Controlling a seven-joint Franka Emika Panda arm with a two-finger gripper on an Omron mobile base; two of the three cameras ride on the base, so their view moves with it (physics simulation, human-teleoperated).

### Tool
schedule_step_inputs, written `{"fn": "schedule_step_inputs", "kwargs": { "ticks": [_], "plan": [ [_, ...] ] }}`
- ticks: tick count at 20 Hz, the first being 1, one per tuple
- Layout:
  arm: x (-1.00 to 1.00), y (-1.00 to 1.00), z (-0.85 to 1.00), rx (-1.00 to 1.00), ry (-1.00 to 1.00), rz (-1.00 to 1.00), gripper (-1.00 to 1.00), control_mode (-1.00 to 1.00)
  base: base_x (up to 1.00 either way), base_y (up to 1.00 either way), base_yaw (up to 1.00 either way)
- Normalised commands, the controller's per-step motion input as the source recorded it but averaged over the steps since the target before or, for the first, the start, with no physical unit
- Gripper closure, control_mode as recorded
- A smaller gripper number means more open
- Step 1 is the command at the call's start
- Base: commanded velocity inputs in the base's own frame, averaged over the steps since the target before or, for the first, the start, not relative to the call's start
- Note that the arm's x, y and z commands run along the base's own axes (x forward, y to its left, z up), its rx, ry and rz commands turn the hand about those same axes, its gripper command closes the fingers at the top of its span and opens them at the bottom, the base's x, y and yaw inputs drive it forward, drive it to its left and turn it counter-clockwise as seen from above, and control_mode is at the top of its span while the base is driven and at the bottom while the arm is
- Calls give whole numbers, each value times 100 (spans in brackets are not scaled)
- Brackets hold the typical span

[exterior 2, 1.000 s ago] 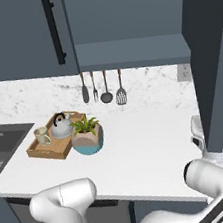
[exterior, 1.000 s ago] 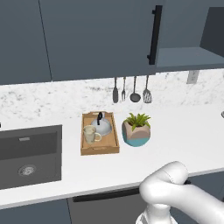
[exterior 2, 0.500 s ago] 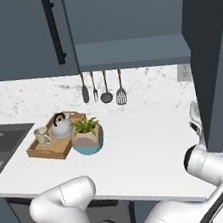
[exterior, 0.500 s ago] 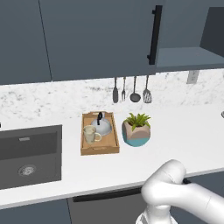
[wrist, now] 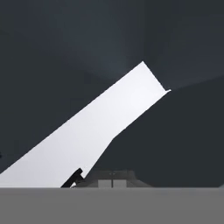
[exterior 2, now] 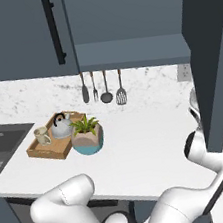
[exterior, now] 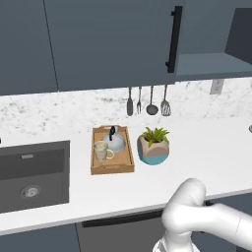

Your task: Pick the kettle from the counter and place it on the tray. Then pick the mug from the cabinet and place it on the tray. Then close the cabinet doors.

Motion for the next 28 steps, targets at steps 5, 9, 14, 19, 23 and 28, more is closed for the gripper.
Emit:
{"fn": "schedule_step_inputs", "kwargs": {
  "ticks": [5,9,14,19,23,28],
  "plan": [
    [-36,4,8,-15,0,-18,100,-100,0,0,0],
    [-50,31,0,-21,0,-24,100,-100,0,0,0],
    [-38,67,10,-16,0,-21,100,-100,0,0,0],
    [-2,61,38,-4,0,-18,100,-100,0,0,0],
    [0,55,40,-1,0,-17,100,-100,0,0,0],
    [-5,64,28,-1,0,-19,100,-100,0,0,0]
  ]
}}
